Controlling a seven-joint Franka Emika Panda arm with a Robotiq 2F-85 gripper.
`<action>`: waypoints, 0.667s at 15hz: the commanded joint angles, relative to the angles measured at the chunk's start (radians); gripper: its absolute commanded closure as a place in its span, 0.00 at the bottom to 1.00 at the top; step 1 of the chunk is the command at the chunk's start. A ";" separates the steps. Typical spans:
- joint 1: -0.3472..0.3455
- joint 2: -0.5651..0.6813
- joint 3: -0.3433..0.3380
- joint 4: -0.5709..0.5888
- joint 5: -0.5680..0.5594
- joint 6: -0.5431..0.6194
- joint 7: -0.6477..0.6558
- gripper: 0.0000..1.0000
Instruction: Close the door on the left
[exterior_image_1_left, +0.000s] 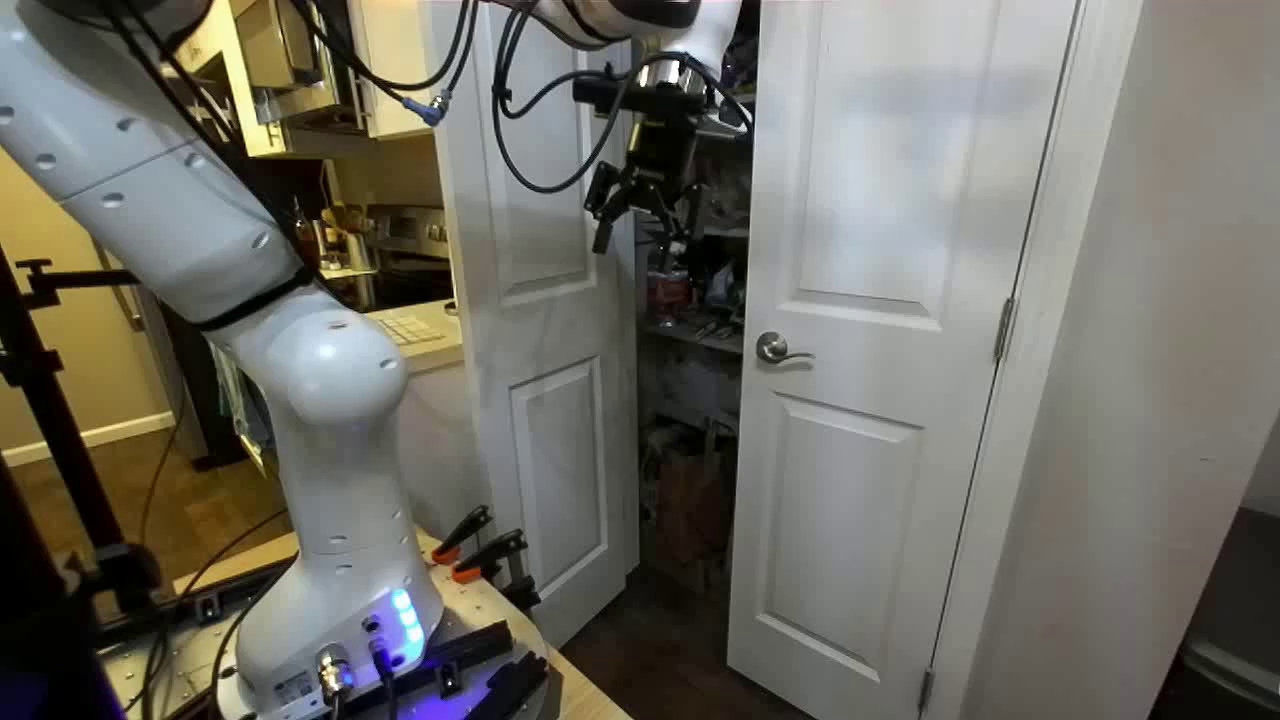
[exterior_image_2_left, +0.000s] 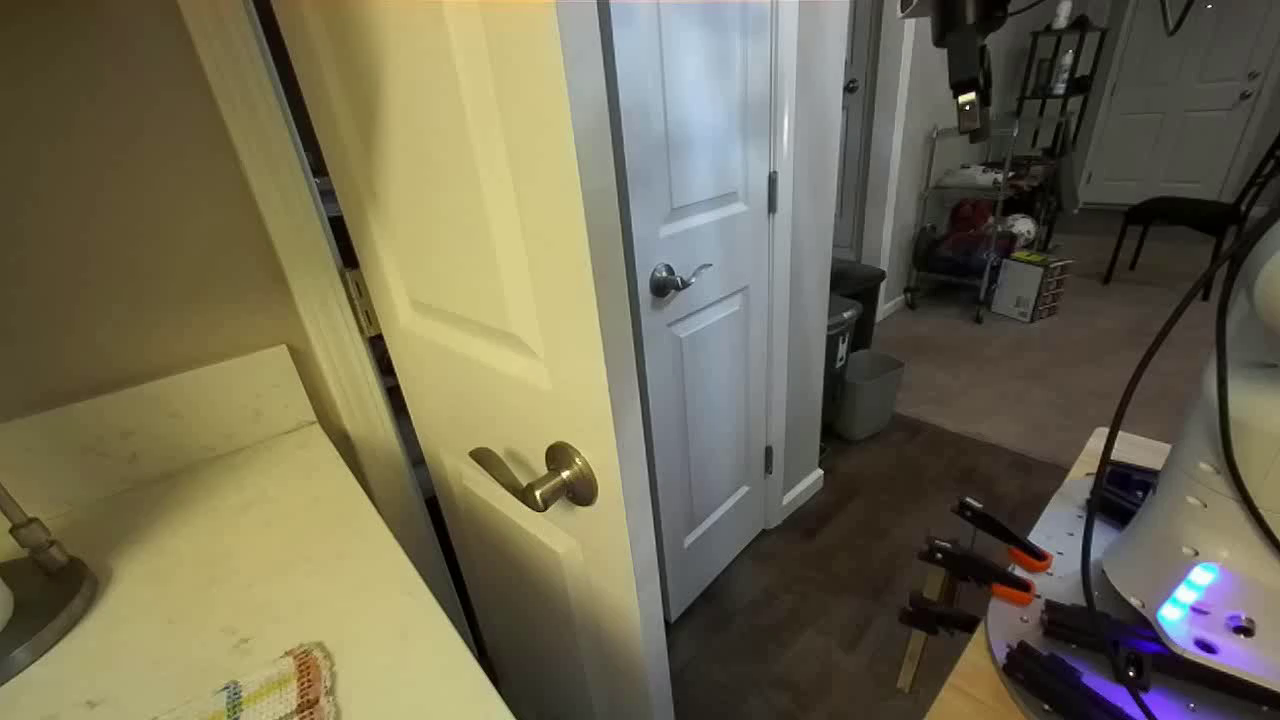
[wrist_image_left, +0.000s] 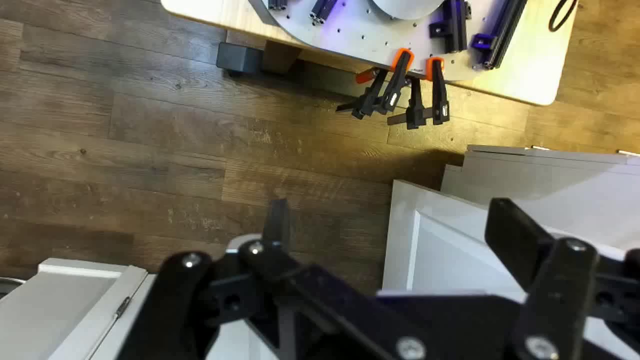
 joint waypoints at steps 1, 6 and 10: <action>-0.019 0.004 0.015 0.002 0.006 -0.001 -0.007 0.00; -0.019 0.004 0.015 0.002 0.006 -0.001 -0.007 0.00; -0.025 -0.061 0.039 -0.060 -0.016 0.008 0.014 0.00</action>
